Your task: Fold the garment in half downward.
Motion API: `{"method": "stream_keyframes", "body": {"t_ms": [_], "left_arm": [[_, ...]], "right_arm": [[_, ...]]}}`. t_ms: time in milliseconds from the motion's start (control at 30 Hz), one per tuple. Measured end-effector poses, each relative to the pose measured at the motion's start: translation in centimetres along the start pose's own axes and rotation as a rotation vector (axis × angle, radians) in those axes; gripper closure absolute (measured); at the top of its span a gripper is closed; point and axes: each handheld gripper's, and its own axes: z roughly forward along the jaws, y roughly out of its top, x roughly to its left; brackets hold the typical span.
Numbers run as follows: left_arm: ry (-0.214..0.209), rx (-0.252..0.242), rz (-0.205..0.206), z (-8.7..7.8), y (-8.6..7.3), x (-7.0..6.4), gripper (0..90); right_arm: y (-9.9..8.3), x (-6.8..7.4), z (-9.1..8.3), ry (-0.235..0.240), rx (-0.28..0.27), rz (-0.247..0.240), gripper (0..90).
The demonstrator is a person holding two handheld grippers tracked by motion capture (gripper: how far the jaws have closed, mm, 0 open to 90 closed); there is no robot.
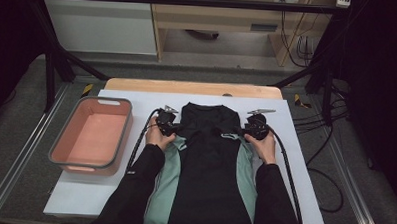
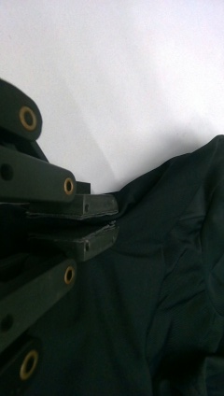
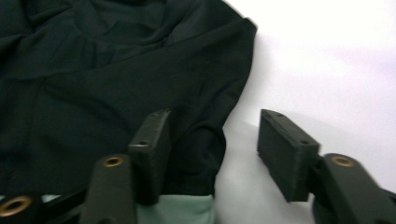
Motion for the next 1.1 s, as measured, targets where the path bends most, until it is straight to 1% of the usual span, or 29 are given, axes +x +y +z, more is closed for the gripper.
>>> {"method": "stream_keyframes", "body": {"t_ms": [67,133,200,300,333,367,433,533,633,767,833,900,933,1033,1100], "left_arm": [[-0.001,0.0,-0.001,0.0,0.0,0.0,82.9],[-0.001,-0.001,0.002,0.0,0.0,0.0,82.8],[-0.002,-0.003,0.003,0.0,0.0,0.0,82.8],[-0.006,-0.006,0.0,0.0,-0.1,0.1,82.8],[-0.006,-0.004,0.001,0.0,-0.1,0.1,82.8],[-0.007,-0.003,-0.002,0.0,0.0,0.1,82.8],[-0.009,-0.005,-0.013,0.0,-0.1,0.1,82.9],[-0.003,-0.003,-0.002,0.0,0.0,0.0,83.1],[-0.003,-0.004,-0.002,0.0,0.0,0.0,83.2],[0.001,-0.007,-0.003,0.0,0.0,0.0,84.3],[-0.001,-0.008,-0.01,-0.1,0.0,0.0,85.3],[-0.006,-0.011,-0.022,-0.2,0.0,0.1,86.1],[-0.008,-0.015,-0.03,-0.2,0.1,0.1,86.4],[-0.012,-0.032,-0.031,-0.5,0.2,0.1,86.7],[-0.013,-0.052,-0.024,-1.0,0.5,-0.1,86.9]], "right_arm": [[-0.1,0.1,0.1,0.013,0.006,0.0,49.4],[-0.1,0.2,0.2,0.015,0.005,-0.014,54.2],[-0.1,0.3,0.2,0.011,0.008,-0.026,57.9],[-0.2,0.6,0.2,0.003,0.007,-0.028,63.8],[-0.3,0.8,0.2,-0.003,0.004,-0.037,67.6],[-0.3,0.9,0.2,0.0,0.004,-0.036,71.5],[-0.2,1.2,0.2,-0.001,0.009,-0.043,75.0],[-0.2,1.2,0.3,-0.001,0.012,-0.034,78.2],[-0.2,1.2,0.3,0.004,0.01,-0.027,83.5],[-0.2,1.2,0.2,0.002,0.011,-0.016,85.0],[-0.2,1.1,0.2,0.012,0.008,-0.003,85.3],[-0.2,0.9,0.2,0.017,0.007,-0.003,85.6],[-0.1,0.9,0.1,0.017,0.001,-0.006,85.6],[0.1,0.8,-0.4,0.012,-0.02,-0.01,85.8],[0.3,0.8,-0.9,0.013,-0.037,-0.02,86.0]]}}
